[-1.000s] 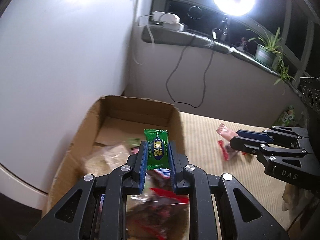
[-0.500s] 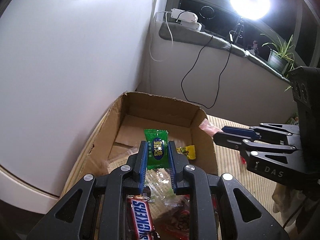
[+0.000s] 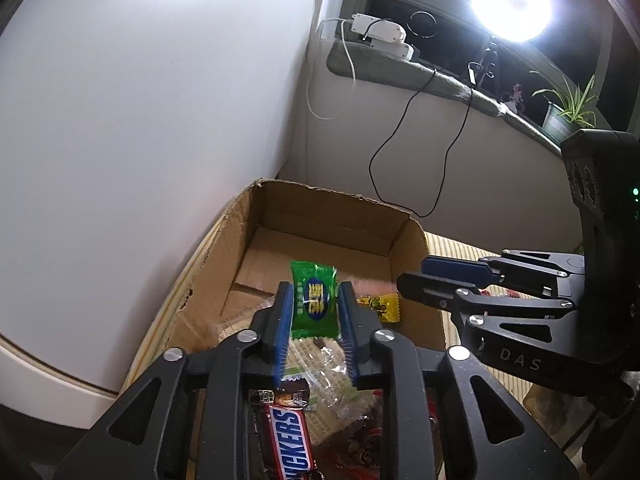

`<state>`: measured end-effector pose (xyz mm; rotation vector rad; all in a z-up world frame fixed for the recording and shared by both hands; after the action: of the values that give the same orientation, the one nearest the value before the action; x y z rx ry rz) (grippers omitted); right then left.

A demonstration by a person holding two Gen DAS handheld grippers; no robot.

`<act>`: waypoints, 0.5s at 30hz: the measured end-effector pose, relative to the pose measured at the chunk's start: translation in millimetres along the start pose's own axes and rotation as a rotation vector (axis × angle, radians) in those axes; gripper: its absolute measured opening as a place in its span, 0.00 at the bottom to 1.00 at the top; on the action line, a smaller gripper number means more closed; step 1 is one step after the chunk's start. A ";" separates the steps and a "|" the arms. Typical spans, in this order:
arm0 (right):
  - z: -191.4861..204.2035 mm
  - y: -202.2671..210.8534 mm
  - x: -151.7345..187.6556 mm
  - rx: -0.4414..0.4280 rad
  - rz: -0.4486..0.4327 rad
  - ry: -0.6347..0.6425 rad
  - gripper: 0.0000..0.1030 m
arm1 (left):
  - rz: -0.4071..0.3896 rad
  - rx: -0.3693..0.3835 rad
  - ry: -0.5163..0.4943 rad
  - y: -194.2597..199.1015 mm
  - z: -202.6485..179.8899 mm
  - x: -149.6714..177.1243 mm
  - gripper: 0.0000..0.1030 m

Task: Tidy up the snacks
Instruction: 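Open both tools over the box and return to the last snacks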

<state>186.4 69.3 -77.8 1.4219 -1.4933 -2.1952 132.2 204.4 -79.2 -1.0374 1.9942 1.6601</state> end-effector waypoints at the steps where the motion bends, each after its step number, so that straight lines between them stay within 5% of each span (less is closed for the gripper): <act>1: 0.2 0.1 -0.2 0.000 -0.003 0.000 0.33 | -0.001 -0.003 0.003 0.2 0.8 -0.2 0.28; 3: 0.4 2.1 -0.6 0.009 -0.012 0.005 0.48 | -0.004 -0.005 0.007 0.7 2.0 -0.4 0.28; 9: -6.7 18.3 0.5 0.040 -0.048 -0.006 0.72 | -0.006 -0.007 0.010 2.8 0.9 -0.5 0.33; 15: -21.2 34.9 7.0 0.070 -0.065 -0.031 0.80 | -0.017 0.004 0.008 7.7 -5.5 0.9 0.35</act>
<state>185.5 33.9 -56.3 1.4848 -1.5702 -2.2330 127.1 199.2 -73.1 -1.0579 1.9874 1.6449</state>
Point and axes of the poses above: each gripper's, at about its wrist camera, not at the fingertips, and y roughly against the way its jaws point, z to its left, x to its underside, the point moved 4 cm from there along -y, roughly the way its jaws point, and after that the axes turned 5 degrees about y, right-handed, at the moved point
